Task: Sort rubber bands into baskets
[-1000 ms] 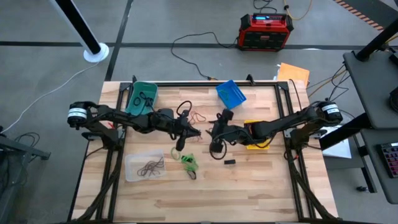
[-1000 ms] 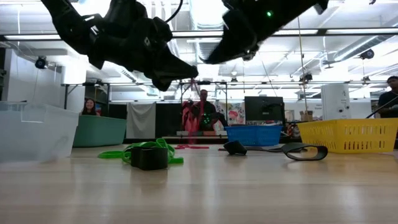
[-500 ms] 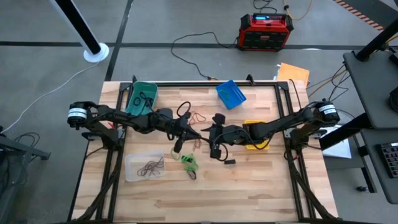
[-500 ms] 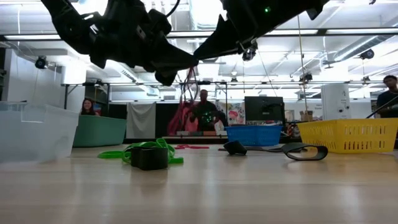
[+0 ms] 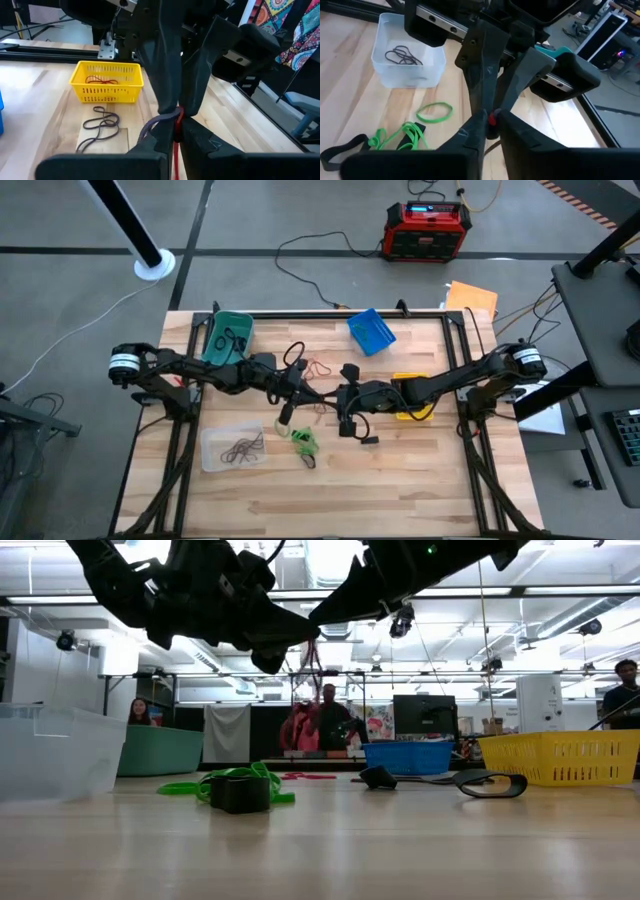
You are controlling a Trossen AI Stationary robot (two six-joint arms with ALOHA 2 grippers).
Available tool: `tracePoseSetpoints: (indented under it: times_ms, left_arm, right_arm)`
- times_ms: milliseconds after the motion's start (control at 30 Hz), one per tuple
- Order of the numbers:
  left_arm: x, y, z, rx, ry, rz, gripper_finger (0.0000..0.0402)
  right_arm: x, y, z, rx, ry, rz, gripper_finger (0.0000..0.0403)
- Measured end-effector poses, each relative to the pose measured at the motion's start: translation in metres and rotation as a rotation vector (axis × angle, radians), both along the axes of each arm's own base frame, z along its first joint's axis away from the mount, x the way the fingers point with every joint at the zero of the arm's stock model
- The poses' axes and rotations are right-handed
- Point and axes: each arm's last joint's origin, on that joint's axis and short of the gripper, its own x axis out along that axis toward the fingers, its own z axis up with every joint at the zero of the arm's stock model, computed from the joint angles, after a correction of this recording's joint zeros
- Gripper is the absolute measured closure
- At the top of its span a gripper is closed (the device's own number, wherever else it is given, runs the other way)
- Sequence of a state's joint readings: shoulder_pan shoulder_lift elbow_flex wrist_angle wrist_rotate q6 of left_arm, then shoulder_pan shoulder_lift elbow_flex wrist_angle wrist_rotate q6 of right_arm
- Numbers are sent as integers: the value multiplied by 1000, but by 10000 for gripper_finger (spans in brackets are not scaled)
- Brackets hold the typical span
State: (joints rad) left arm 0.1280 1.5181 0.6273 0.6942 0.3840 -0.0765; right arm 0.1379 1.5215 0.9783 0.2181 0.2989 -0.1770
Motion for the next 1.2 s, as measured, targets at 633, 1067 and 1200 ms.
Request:
tracePoseSetpoints:
  times_ms: [633,1067,1200]
  left_arm:
    - [-1,-1,-3,-18,41,2,393]
    - [-1,0,-4,-15,49,10,393]
    - [0,0,-3,-13,40,12,393]
  right_arm:
    - [0,-3,2,-58,-20,-83,394]
    - [0,-2,3,-9,-33,-51,393]
    - [0,0,3,18,-25,-22,376]
